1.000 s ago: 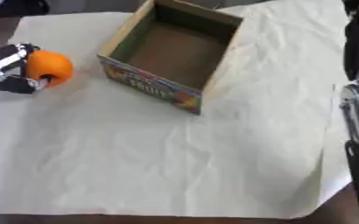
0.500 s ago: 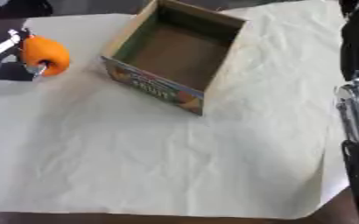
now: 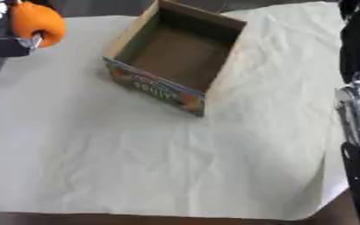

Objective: Pick up objects on the table and place them in the box.

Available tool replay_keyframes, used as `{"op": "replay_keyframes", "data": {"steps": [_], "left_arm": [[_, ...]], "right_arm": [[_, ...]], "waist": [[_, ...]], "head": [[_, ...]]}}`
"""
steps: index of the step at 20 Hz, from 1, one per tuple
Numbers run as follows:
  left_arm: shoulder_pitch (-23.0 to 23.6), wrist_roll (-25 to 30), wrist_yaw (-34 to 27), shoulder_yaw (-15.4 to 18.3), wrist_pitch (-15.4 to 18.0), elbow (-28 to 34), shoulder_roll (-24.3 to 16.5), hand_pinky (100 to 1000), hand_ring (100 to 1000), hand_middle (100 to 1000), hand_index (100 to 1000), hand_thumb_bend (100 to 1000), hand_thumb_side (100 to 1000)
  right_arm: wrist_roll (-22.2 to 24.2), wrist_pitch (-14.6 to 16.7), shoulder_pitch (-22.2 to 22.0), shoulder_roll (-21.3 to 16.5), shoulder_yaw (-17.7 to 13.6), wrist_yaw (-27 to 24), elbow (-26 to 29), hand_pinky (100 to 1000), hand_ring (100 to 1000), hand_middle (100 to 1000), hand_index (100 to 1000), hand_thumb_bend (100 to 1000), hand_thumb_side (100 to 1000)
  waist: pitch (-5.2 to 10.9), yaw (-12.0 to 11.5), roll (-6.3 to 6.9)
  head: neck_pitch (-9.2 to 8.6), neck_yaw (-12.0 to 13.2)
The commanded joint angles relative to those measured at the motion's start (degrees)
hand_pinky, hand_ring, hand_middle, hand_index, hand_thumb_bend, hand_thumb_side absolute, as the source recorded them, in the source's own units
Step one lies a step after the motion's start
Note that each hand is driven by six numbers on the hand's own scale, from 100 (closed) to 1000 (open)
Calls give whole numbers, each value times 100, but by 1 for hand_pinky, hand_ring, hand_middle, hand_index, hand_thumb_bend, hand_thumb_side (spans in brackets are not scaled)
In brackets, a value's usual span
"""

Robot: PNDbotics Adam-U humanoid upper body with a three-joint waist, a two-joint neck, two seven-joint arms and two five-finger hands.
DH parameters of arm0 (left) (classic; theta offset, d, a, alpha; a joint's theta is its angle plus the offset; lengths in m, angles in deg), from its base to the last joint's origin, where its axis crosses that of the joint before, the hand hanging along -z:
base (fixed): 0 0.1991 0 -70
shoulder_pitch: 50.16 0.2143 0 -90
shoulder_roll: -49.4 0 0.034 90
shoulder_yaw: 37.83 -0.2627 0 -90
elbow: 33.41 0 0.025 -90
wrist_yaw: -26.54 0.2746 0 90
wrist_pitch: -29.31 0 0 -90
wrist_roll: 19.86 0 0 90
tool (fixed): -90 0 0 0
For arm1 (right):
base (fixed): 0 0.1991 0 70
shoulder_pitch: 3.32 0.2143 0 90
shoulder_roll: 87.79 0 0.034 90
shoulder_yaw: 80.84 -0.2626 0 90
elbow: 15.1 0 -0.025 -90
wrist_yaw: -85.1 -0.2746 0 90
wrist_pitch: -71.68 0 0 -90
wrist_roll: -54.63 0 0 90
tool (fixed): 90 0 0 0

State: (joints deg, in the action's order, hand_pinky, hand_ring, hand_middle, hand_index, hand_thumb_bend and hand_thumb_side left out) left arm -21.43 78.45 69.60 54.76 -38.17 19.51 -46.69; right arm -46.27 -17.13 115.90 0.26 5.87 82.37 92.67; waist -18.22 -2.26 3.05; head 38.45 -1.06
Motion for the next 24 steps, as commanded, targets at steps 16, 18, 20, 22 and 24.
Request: {"op": "replay_keyframes", "data": {"steps": [16,18,20,22,24], "left_arm": [[-316,-2395,2912,-77,-114,735,1043,262,435,567,677,100,328],[-349,-2569,3193,-56,-117,660,1119,265,438,565,680,100,332],[-415,-2709,3449,-44,-98,559,1180,268,441,565,686,100,330],[-485,-2816,3693,-33,-60,435,1220,272,446,565,694,100,332],[-545,-2917,3927,-26,-17,314,1244,273,446,562,701,100,325]], "right_arm": [[219,36,373,365,248,-155,499,882,931,496,712,100,1000],[265,20,391,419,292,-180,527,883,934,496,712,100,1000],[311,1,399,473,338,-217,541,884,937,495,713,100,1000],[361,-17,415,527,381,-250,554,885,939,495,713,100,1000],[409,-35,432,553,419,-273,561,886,940,495,713,100,1000]], "waist": [[160,591,-99],[149,710,-94],[133,811,-89],[117,903,-78],[104,970,-69]], "head": [[-33,609],[-47,703],[-81,782],[-108,855],[-139,898]]}}
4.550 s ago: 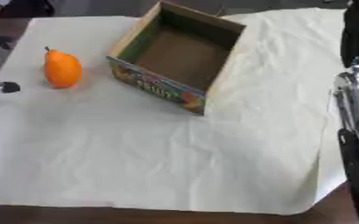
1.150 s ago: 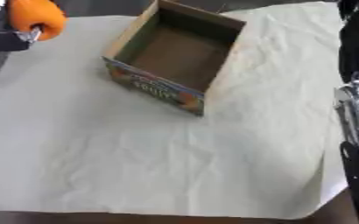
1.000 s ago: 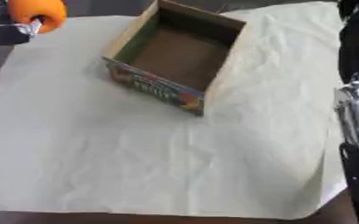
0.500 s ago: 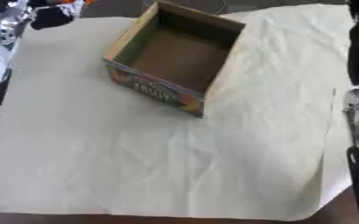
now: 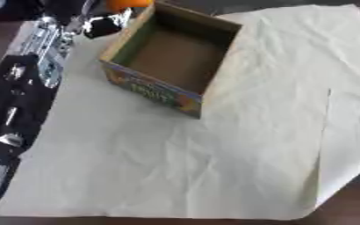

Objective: Pick up objects on the table and place them in the box.

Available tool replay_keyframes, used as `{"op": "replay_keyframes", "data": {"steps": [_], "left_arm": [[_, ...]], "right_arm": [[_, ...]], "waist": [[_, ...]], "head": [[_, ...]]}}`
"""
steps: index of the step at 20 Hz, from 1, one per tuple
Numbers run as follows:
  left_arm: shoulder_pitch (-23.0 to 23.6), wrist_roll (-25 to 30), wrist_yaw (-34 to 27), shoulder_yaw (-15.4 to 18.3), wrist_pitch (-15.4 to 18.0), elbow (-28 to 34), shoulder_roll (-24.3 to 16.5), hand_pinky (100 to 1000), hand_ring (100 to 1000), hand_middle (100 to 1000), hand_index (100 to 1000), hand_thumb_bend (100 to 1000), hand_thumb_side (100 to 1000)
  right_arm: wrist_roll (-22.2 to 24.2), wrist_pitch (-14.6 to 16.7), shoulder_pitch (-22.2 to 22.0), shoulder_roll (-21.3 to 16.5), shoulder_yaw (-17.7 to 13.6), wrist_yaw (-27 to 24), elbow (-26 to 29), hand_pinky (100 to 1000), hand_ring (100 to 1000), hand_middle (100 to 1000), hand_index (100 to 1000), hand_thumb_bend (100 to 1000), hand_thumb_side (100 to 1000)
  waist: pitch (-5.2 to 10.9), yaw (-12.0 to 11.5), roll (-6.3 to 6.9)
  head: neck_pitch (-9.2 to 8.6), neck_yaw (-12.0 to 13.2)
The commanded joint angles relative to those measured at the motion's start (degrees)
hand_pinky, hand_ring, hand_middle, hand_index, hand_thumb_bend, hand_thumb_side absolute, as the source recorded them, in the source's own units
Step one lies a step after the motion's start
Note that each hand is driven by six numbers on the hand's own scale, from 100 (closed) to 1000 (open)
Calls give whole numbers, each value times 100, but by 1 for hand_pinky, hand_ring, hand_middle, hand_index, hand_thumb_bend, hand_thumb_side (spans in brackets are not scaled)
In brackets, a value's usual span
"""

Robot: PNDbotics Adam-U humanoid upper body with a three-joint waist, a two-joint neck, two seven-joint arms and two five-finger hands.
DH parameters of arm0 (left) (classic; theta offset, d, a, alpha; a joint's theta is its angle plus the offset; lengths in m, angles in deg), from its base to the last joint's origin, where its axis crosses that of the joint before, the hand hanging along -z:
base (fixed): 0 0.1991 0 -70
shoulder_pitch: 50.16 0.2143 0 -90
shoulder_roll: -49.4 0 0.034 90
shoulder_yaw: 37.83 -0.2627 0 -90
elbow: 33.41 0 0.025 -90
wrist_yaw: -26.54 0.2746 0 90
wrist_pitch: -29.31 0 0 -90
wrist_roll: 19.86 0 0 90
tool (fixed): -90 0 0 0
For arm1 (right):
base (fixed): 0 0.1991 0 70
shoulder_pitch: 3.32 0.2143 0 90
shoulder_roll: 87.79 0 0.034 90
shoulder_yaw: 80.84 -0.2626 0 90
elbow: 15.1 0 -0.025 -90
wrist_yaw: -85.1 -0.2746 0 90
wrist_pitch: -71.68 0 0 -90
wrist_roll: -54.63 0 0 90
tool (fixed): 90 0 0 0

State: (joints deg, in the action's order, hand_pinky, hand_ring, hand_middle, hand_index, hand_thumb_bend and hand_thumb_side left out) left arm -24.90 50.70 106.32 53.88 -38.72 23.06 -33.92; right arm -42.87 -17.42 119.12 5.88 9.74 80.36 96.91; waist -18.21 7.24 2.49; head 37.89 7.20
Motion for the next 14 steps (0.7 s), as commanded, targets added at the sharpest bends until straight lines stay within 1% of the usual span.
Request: {"op": "replay_keyframes", "data": {"steps": [1,5,8,11,12,14], "left_arm": [[-221,-192,339,70,54,-92,-21,271,444,557,702,100,326],[-286,-371,561,63,105,-195,28,267,437,530,697,100,308],[-285,-402,755,20,170,-289,57,289,431,524,714,100,296],[-278,-199,1173,-40,266,-428,40,328,476,535,731,100,272],[-274,-63,1378,-55,287,-471,32,337,493,545,756,100,270],[-267,220,1739,-60,342,-534,36,346,498,545,778,100,266]], "right_arm": [[89,-12,116,4,47,-83,141,886,941,495,713,100,1000],[159,-40,133,68,106,-136,149,889,946,494,714,100,1000],[184,-55,135,81,116,-165,160,890,948,494,714,100,1000],[190,-67,121,79,121,-190,165,891,950,493,715,100,1000],[197,-73,110,83,130,-199,164,893,952,493,715,100,1000],[210,-86,81,99,139,-218,164,895,955,493,715,100,1000]], "waist": [[97,49,-8],[63,165,6],[37,217,14],[21,230,20],[18,232,24],[9,237,31]], "head": [[-98,93],[-137,166],[-153,186],[-158,167],[-165,157],[-189,139]]}}
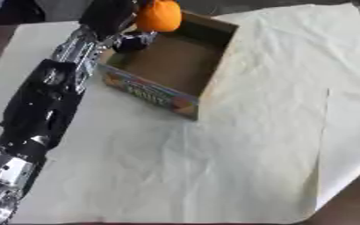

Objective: Pick up objects on the table and place them in the box.

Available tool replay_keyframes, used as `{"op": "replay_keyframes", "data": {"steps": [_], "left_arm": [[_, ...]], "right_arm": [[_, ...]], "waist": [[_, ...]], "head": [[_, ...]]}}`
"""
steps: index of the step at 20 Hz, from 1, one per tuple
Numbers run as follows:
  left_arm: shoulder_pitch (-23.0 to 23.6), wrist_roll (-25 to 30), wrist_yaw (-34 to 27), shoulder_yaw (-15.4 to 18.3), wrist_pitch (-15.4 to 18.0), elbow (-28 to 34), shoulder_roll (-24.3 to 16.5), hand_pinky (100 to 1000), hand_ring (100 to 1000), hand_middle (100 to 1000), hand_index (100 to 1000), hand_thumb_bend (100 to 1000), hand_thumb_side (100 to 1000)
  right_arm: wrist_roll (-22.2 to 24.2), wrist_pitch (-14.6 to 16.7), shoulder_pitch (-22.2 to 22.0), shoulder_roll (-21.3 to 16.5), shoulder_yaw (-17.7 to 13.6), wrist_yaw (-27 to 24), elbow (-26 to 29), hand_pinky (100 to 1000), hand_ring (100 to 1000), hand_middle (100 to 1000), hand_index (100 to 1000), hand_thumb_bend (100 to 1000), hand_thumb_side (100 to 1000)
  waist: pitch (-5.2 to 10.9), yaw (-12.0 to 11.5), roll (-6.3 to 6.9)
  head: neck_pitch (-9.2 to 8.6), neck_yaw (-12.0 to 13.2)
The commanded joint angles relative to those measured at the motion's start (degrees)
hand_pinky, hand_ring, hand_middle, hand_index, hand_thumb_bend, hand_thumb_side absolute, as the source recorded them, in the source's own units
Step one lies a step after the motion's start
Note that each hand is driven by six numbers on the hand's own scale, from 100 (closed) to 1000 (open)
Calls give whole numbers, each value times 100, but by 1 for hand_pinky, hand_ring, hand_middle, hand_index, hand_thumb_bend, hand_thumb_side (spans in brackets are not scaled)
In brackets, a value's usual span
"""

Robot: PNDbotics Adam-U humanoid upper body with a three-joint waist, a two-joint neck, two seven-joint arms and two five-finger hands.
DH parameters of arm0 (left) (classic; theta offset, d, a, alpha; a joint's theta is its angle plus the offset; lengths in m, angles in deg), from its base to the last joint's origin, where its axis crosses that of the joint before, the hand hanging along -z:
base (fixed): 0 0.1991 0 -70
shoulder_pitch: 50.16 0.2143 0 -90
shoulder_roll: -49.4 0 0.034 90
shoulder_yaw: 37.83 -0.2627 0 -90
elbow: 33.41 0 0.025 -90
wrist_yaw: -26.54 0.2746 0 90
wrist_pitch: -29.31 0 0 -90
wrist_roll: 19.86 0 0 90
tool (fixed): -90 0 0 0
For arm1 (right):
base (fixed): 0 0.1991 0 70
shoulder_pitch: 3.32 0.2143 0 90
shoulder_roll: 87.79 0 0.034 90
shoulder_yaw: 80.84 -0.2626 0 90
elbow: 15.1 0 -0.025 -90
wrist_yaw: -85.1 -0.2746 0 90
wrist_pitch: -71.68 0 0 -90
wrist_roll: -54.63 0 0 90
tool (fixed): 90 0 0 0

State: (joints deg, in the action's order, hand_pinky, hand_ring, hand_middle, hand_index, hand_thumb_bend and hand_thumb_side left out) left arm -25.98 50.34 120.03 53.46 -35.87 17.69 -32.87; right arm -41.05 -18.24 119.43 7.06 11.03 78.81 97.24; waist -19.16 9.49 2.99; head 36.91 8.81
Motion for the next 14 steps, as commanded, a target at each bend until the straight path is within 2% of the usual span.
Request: {"op": "replay_keyframes", "data": {"steps": [1,4,6,7,10,12,13,14], "left_arm": [[-153,401,528,-18,94,-31,-64,364,509,556,797,100,267],[-150,831,847,2,232,-108,-40,383,522,570,824,100,248],[-149,1060,958,11,325,-126,-30,411,545,593,853,100,212],[-154,1181,1009,9,374,-130,-31,449,578,618,881,100,151],[-166,1421,1132,12,478,-83,-29,470,597,631,895,100,131],[-175,1443,1198,9,507,-21,-36,515,644,669,952,149,164],[-176,1407,1247,7,513,14,-41,536,673,692,996,254,243],[-177,1343,1297,6,505,55,-45,544,684,700,1000,293,276]], "right_arm": [[30,-11,36,-10,11,-71,131,895,956,493,715,100,1000],[33,-27,29,-13,11,-79,133,895,956,493,716,100,1000],[26,-27,41,-22,4,-78,137,895,955,493,716,100,1000],[25,-26,46,-29,3,-77,138,895,955,493,716,100,1000],[33,-29,55,-29,12,-80,137,895,955,493,716,100,1000],[44,-34,44,-24,23,-86,131,897,958,492,717,100,1000],[50,-38,36,-21,26,-89,127,898,959,492,717,100,1000],[54,-43,28,-20,29,-94,121,898,960,492,717,100,1000]], "waist": [[100,20,-17],[93,48,-21],[89,65,-24],[89,68,-26],[88,72,-29],[87,75,-29],[86,75,-29],[85,74,-30]], "head": [[-100,-22],[-96,-13],[-94,-10],[-87,-11],[-87,-7],[-85,-4],[-81,-9],[-73,-17]]}}
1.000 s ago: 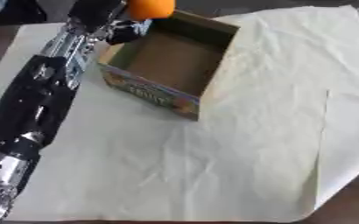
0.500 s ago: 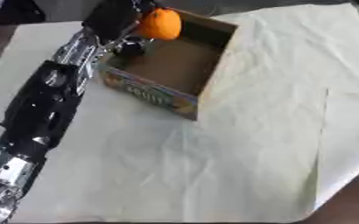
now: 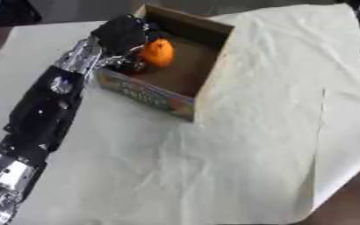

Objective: Pick up objects on the table and place them in the box.

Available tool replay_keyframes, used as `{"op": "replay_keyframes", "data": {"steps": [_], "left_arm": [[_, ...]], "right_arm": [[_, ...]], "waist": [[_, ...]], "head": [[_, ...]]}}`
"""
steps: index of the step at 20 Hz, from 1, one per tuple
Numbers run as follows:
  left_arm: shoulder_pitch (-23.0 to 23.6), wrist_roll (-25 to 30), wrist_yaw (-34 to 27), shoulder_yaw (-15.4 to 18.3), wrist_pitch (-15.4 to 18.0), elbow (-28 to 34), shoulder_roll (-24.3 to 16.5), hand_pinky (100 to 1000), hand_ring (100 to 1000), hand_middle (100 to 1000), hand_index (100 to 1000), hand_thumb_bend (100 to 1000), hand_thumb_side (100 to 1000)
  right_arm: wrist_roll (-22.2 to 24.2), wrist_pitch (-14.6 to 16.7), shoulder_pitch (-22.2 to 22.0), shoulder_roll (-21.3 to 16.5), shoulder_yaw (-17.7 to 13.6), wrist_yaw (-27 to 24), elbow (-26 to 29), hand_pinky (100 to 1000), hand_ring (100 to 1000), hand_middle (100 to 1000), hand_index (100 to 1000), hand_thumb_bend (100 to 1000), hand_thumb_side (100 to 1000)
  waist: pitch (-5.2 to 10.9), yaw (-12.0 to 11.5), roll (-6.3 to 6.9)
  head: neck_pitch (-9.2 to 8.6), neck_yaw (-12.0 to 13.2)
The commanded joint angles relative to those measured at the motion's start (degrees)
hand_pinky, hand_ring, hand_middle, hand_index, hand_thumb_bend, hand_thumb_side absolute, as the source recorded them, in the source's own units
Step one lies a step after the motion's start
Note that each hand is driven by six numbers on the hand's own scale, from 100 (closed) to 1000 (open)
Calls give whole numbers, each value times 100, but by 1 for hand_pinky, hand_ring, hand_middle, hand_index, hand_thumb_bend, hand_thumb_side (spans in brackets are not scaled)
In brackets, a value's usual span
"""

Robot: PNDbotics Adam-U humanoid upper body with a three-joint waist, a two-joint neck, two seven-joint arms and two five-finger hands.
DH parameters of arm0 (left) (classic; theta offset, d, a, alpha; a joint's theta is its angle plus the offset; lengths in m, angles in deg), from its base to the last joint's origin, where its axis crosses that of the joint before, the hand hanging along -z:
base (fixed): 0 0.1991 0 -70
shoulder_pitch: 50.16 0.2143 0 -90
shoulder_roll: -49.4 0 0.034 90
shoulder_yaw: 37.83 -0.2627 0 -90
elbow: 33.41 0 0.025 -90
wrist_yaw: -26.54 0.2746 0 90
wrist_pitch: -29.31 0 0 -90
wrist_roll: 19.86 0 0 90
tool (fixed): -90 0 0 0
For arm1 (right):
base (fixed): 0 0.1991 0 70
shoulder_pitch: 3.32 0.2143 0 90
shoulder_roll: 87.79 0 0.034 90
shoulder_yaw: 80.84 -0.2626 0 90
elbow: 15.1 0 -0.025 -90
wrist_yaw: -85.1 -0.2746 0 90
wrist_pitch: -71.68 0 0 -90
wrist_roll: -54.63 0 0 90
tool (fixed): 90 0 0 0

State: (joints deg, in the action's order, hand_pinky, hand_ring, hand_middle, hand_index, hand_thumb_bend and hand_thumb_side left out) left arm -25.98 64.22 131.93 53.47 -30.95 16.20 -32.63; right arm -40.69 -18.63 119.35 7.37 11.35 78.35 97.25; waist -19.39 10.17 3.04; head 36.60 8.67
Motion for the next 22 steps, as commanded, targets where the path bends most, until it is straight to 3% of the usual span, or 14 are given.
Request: {"op": "replay_keyframes", "data": {"steps": [1,2,6,9,13,16,19,22], "left_arm": [[-175,-125,153,8,-7,243,-71,559,708,722,1000,394,362],[-169,-219,185,14,-41,284,-72,560,708,722,1000,410,374],[-141,-491,214,62,-228,378,-76,551,706,740,1000,622,551],[-116,-669,46,107,-385,489,-74,523,686,742,1000,683,598],[-33,-1135,-739,225,-739,879,-103,418,593,703,975,521,544],[165,-1426,-2007,273,-923,1375,-201,349,524,680,881,357,535],[416,-1238,-3975,239,-1053,1903,-432,289,469,648,771,246,577],[669,-868,-5947,195,-1286,2679,-777,272,455,641,738,231,586]], "right_arm": [[22,-9,31,-53,-1,-53,115,899,961,492,717,100,1000],[25,-12,28,-56,0,-56,110,899,961,491,717,100,1000],[30,-18,26,-61,0,-67,96,899,962,491,717,100,1000],[32,-22,24,-43,2,-71,94,901,963,492,718,100,1000],[35,-32,4,-47,-3,-63,88,902,964,492,718,100,1000],[-1,-25,-32,-75,-45,-37,94,900,961,493,718,100,1000],[-65,-2,-51,-116,-108,16,114,898,952,495,718,100,1000],[-138,25,-52,-143,-165,80,143,895,947,497,717,100,1000]], "waist": [[106,5,-38],[103,3,-41],[96,-11,-59],[99,-25,-71],[116,-80,-82],[153,-202,-83],[212,-380,-94],[267,-562,-108]], "head": [[-31,-8],[-23,-12],[-1,-26],[-2,-30],[10,-62],[80,-192],[169,-399],[225,-587]]}}
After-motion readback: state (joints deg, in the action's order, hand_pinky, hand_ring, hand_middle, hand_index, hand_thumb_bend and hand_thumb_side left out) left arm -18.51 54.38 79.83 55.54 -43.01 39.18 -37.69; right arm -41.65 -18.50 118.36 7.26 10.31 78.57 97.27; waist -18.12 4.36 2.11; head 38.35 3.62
